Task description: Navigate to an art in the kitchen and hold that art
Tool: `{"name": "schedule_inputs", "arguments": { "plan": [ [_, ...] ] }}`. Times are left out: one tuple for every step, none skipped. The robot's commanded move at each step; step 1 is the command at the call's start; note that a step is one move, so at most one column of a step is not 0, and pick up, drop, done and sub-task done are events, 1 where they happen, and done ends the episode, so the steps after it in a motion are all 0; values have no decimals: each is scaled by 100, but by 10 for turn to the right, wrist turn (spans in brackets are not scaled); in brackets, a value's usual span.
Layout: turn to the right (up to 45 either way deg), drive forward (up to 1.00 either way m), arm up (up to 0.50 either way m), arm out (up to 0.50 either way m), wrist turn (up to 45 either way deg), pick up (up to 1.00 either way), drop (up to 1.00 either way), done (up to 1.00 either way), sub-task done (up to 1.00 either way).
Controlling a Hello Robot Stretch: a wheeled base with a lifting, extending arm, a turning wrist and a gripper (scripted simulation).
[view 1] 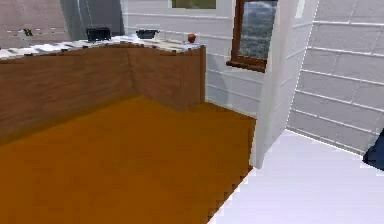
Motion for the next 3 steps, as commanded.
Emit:
{"name": "schedule_inputs", "arguments": {
  "plan": [
    [0, 35, 0, 0, 0, 0, 0, 0, 0],
    [-390, 0, 0, 0, 0, 0, 0, 0, 0],
    [0, 10, 0, 0, 0, 0, 0, 0, 0]
  ]
}}
